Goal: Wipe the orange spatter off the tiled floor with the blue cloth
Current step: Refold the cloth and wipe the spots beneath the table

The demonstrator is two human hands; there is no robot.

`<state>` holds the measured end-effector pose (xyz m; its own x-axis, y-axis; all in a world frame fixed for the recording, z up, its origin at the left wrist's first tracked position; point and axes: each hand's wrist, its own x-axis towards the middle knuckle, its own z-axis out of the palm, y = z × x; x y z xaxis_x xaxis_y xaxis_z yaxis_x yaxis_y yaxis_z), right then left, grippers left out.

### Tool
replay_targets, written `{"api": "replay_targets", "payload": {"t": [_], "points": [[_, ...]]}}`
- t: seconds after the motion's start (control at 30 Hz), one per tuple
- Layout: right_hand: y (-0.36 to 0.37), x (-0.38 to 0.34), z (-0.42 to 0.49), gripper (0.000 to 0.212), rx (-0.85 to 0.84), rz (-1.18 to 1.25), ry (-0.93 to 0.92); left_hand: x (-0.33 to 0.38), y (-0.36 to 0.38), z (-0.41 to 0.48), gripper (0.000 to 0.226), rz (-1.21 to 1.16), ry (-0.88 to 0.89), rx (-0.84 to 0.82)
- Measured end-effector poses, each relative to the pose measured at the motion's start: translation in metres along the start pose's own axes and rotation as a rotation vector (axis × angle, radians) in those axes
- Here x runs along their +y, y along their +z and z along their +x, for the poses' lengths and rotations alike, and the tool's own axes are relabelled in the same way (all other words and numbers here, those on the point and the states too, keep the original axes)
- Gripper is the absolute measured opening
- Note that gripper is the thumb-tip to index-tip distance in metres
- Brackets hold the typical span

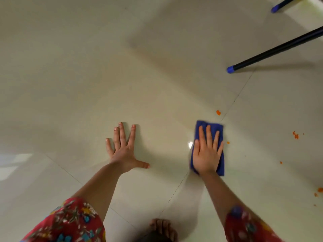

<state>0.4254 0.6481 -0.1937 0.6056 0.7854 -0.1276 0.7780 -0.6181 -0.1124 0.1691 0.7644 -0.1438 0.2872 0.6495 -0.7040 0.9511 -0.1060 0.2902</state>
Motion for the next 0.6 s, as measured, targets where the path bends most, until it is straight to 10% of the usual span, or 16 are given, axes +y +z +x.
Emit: {"api": "replay_targets", "payload": {"t": [0.1,0.27,0.47,0.6], "points": [[-0.001,-0.028,0.030,0.059,-0.034,0.050,0.081,0.000,-0.002,-0.002,0.154,0.028,0.005,-0.010],[-0.001,0.003,-0.076,0.055,-0.134,-0.034,-0.366,0.007,-0.006,-0.006,0.155,0.064,-0.010,-0.019],[-0.020,0.046,-0.017,0.057,-0.159,-0.013,0.069,0.033,-0.015,-0.007,0.154,0.094,-0.157,-0.067],[-0.024,0.039,-0.044,0.059,-0.340,0.017,-0.201,0.092,0.022,-0.020,0.148,0.045,0.132,-0.034]]}}
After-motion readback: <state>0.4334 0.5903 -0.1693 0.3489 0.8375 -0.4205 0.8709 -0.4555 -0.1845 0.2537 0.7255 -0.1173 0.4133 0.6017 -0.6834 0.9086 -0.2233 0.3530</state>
